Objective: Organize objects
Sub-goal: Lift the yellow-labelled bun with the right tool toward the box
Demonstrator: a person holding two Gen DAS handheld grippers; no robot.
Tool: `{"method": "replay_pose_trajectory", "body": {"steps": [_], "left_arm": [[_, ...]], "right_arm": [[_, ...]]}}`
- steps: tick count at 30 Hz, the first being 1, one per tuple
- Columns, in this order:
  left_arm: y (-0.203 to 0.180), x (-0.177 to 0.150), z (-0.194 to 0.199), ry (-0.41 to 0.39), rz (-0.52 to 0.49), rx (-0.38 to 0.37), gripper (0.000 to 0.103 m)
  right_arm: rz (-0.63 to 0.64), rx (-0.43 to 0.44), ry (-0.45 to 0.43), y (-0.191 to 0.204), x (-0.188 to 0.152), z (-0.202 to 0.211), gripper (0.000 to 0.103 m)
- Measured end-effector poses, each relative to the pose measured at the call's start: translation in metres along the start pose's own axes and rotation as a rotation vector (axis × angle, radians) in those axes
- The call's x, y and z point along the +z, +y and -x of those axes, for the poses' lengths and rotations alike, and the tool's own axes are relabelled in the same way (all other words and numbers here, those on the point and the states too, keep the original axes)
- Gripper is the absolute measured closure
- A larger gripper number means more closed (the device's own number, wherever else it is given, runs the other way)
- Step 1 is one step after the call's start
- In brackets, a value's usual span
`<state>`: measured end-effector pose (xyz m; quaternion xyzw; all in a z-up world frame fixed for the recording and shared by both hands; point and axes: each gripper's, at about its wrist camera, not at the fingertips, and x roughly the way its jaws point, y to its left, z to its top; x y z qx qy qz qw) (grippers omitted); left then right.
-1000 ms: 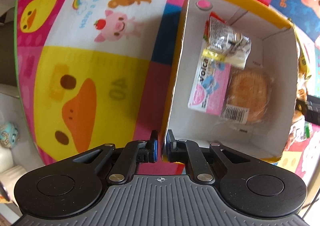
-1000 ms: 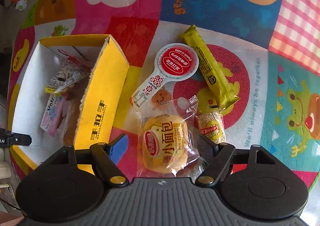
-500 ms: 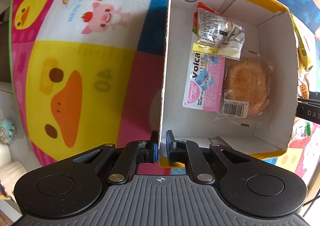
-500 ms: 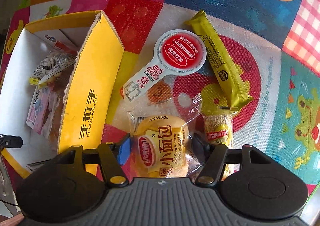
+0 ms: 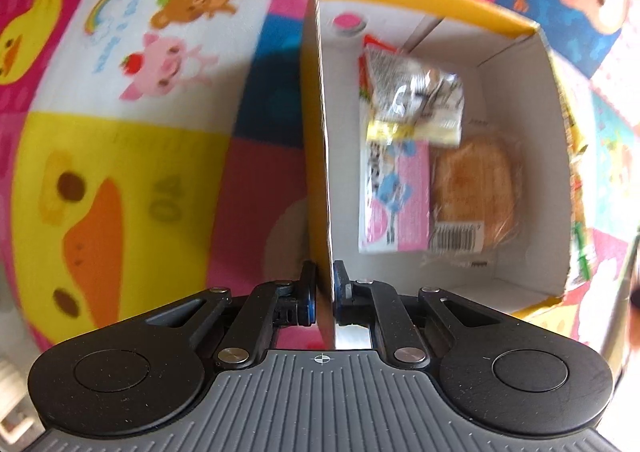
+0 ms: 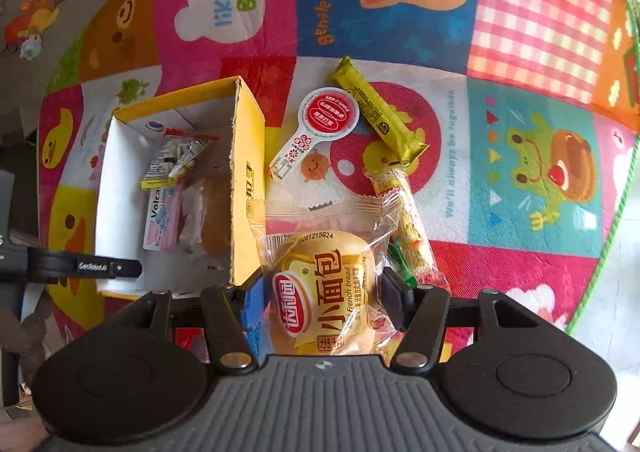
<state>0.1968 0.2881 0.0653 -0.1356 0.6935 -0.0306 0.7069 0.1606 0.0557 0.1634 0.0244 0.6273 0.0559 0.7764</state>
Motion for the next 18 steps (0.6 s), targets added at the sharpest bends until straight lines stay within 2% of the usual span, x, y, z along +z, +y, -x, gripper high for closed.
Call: {"method": "replay_pose_trajectory", "body": {"steps": [9, 18], "left_arm": [[0.005, -0.002, -0.005, -0.027, -0.06, -0.071, 0.089], [0.009, 0.001, -0.011, -0.012, -0.094, -0.086, 0.088]], "right_arm": [[-0.152, 0.001, 0.008, 0.023, -0.05, 0.047, 0.045], [-0.14, -0.018, 0.013, 0.064, -0.079, 0.066, 0.045]]}}
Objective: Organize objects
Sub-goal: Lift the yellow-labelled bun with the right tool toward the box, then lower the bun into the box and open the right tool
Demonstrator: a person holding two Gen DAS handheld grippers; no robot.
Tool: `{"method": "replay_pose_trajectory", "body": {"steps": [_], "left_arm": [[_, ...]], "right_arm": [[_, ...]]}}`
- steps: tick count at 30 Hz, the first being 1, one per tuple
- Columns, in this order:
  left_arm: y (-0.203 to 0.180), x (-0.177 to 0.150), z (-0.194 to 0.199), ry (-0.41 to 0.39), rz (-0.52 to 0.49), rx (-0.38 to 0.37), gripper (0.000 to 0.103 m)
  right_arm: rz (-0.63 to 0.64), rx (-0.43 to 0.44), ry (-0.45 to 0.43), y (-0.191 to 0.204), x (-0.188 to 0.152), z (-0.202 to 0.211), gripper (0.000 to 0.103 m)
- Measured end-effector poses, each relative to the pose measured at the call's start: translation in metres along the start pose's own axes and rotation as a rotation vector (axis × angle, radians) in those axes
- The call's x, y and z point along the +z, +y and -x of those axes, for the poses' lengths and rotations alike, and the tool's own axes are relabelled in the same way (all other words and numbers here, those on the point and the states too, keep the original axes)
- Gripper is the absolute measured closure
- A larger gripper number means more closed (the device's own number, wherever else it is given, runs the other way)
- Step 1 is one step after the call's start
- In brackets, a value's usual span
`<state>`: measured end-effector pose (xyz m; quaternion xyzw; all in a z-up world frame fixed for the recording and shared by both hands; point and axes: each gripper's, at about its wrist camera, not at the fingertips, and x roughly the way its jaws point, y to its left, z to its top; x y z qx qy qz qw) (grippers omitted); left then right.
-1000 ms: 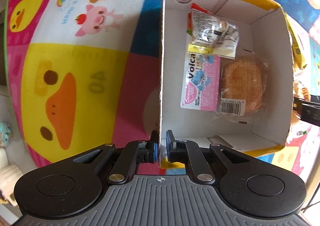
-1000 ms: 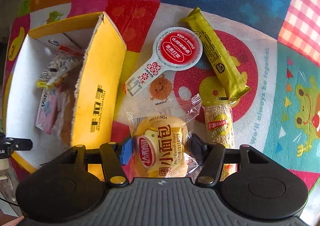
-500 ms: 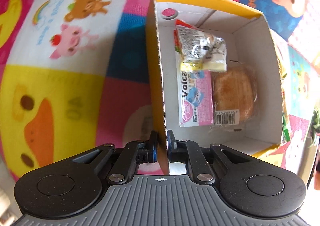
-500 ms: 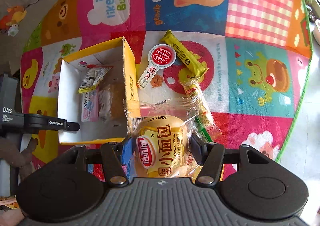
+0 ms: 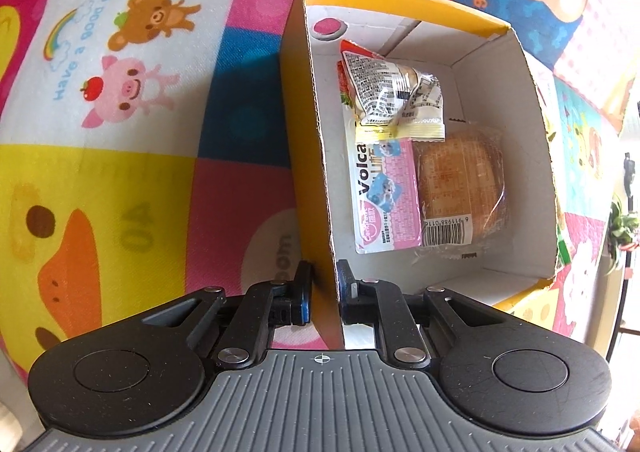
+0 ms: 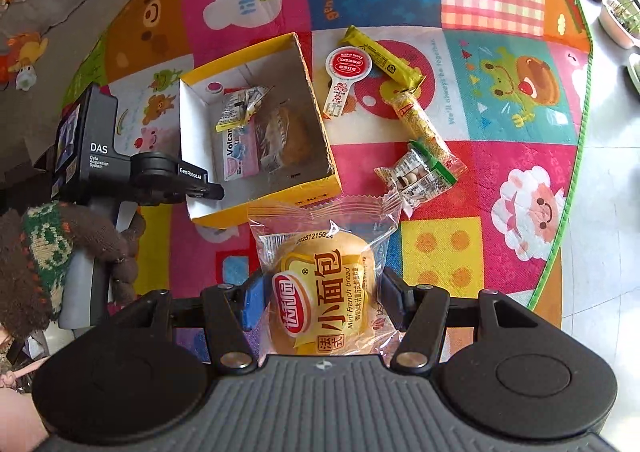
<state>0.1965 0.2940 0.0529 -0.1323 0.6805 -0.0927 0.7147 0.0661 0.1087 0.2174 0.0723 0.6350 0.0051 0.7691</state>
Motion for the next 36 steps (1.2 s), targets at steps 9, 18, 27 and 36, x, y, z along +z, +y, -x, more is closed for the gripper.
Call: {"method": "replay_pose_trajectory", "body": {"steps": [9, 18, 27, 36], "left_arm": [[0.024, 0.0, -0.002, -0.008, 0.049, -0.06, 0.087], [0.037, 0.002, 0.0, -0.009, 0.078, -0.081, 0.085], [0.039, 0.015, 0.002, -0.027, 0.162, -0.128, 0.085], [0.027, 0.028, -0.006, -0.039, 0.118, -0.112, 0.084]], "right_arm": [[0.027, 0.016, 0.056, 0.027, 0.005, -0.001, 0.045], [0.009, 0.086, 0.097, 0.058, 0.038, -0.021, 0.045], [0.061, 0.076, 0.128, 0.072, 0.034, -0.021, 0.045], [0.014, 0.088, 0.01, 0.066, 0.057, 0.006, 0.045]]}}
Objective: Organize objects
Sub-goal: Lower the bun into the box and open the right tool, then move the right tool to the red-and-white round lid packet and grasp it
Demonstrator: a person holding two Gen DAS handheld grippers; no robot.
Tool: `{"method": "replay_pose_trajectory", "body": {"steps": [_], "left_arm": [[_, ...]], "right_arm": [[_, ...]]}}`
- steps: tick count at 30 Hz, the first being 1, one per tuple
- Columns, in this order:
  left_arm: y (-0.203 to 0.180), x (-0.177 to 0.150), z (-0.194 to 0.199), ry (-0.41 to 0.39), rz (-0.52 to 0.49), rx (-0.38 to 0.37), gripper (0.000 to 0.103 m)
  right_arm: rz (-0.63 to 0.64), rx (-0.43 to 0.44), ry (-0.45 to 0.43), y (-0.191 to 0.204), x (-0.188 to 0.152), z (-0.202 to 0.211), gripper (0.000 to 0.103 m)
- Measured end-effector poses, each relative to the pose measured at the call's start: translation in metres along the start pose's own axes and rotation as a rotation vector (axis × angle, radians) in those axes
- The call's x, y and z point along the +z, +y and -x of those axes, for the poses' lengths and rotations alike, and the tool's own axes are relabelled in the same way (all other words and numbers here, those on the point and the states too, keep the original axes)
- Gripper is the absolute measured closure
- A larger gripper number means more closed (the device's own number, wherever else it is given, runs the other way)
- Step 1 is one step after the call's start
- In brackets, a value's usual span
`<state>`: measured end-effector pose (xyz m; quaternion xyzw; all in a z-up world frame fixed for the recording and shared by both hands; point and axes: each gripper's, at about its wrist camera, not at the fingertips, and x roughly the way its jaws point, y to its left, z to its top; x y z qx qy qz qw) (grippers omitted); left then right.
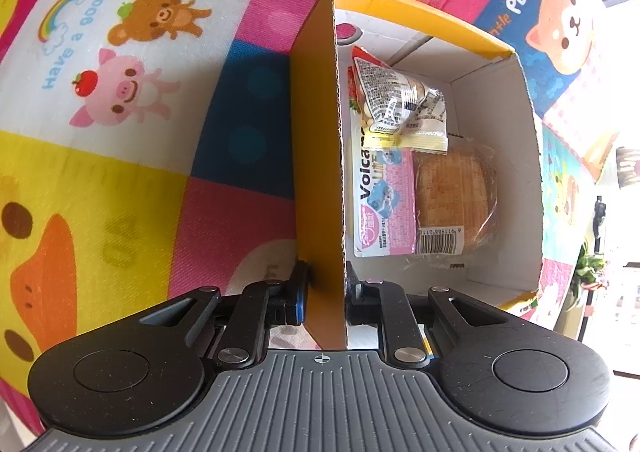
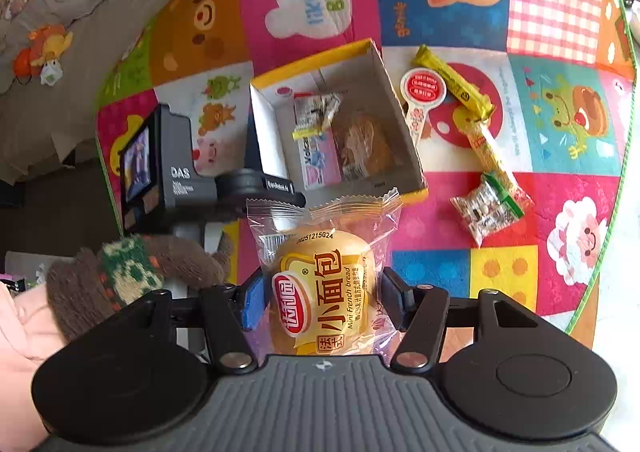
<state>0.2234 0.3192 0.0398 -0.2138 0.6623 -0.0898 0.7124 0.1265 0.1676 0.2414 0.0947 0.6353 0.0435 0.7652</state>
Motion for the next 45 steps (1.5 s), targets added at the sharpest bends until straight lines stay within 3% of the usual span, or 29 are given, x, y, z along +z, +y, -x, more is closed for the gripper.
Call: {"method": "replay_pose_trajectory", "body": {"steps": [5, 11, 19, 29, 33, 37, 40, 45], "left_arm": [[-0.001, 0.002, 0.0, 0.002, -0.001, 0.0, 0.084], [0.002, -0.001, 0.003, 0.006, 0.001, -0.001, 0.084], [0.001, -0.001, 0.004, 0.009, -0.002, 0.015, 0.083], [-0.015, -0.002, 0.002, 0.026, -0.022, 0.089, 0.087], [-0.022, -0.009, 0.002, 0.042, -0.051, 0.128, 0.089], [-0.023, -0.018, 0.003, 0.059, -0.041, 0.167, 0.091], [-0.029, -0.021, 0.007, 0.069, -0.044, 0.182, 0.092], [-0.034, -0.02, 0.014, 0.073, -0.049, 0.202, 0.092]], "right_arm": [[0.018, 0.015, -0.083, 0.011, 0.02, 0.007, 0.045], [-0.011, 0.06, -0.123, 0.015, 0.038, 0.002, 0.042], [-0.089, 0.103, -0.147, -0.019, 0.037, 0.011, 0.039], [-0.215, -0.034, -0.114, -0.126, -0.005, 0.014, 0.029], [-0.136, -0.146, -0.096, -0.15, -0.028, 0.006, 0.029], [0.017, -0.252, -0.067, -0.162, -0.048, -0.014, 0.017], [-0.05, -0.26, -0.015, -0.188, -0.058, -0.034, 0.017], [-0.219, -0.192, -0.032, -0.224, -0.059, -0.042, 0.017]]}}
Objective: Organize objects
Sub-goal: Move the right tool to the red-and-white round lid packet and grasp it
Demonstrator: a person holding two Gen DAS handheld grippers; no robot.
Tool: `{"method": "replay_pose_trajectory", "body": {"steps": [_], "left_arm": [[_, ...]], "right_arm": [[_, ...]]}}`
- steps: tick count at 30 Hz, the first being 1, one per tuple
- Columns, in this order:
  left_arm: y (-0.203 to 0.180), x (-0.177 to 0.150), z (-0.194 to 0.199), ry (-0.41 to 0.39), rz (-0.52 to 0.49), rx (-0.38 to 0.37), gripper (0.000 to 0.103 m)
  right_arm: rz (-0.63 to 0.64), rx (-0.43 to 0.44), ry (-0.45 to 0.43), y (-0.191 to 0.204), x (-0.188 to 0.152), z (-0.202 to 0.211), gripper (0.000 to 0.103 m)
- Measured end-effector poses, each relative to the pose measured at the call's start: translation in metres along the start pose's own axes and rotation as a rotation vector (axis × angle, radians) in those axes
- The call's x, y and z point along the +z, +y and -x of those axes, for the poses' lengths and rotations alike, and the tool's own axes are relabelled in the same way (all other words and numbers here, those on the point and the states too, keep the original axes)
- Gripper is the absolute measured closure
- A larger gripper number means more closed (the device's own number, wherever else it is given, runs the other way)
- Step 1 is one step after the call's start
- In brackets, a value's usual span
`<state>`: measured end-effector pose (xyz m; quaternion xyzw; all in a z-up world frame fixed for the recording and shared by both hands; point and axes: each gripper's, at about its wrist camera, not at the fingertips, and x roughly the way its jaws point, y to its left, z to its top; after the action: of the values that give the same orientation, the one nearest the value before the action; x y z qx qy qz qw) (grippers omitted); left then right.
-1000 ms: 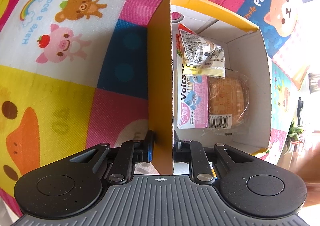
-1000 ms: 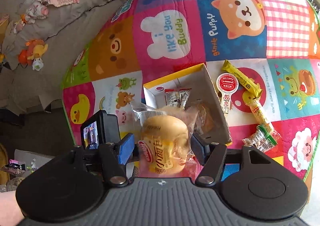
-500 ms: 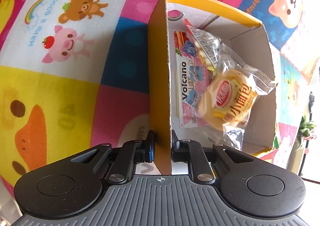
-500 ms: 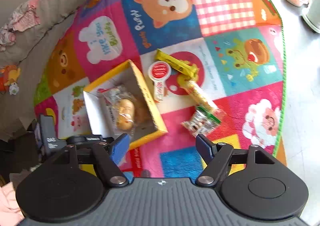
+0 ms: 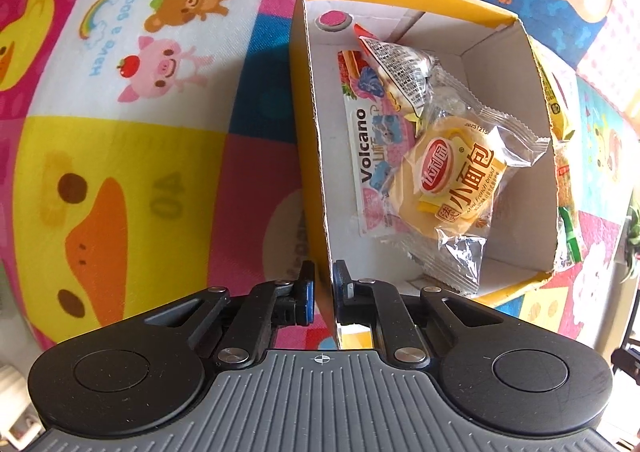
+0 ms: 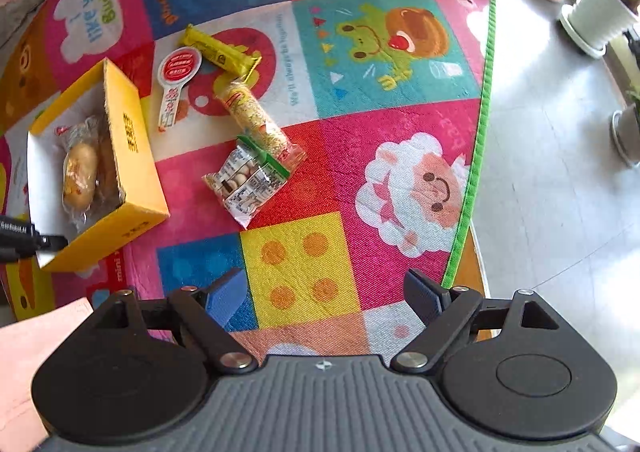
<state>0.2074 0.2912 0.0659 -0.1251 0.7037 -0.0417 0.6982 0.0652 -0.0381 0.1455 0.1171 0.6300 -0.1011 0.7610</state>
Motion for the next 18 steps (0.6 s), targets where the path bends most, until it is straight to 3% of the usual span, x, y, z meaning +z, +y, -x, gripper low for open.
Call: {"method": "replay_pose_trajectory", "body": {"steps": [6, 13, 18], "left_arm": [[-0.009, -0.002, 0.006, -0.003, 0.0, 0.025, 0.092], [-0.01, -0.015, 0.002, 0.006, 0.002, 0.043, 0.091], [-0.013, -0.019, 0.002, 0.008, 0.015, 0.056, 0.092]], "right_arm": [[0.006, 0.033, 0.014, -0.003, 0.014, -0.013, 0.017], [-0.078, 0.107, 0.044, -0.008, 0.035, -0.021, 0.017], [0.068, 0.118, -0.02, 0.012, 0.066, -0.015, 0.017]]}}
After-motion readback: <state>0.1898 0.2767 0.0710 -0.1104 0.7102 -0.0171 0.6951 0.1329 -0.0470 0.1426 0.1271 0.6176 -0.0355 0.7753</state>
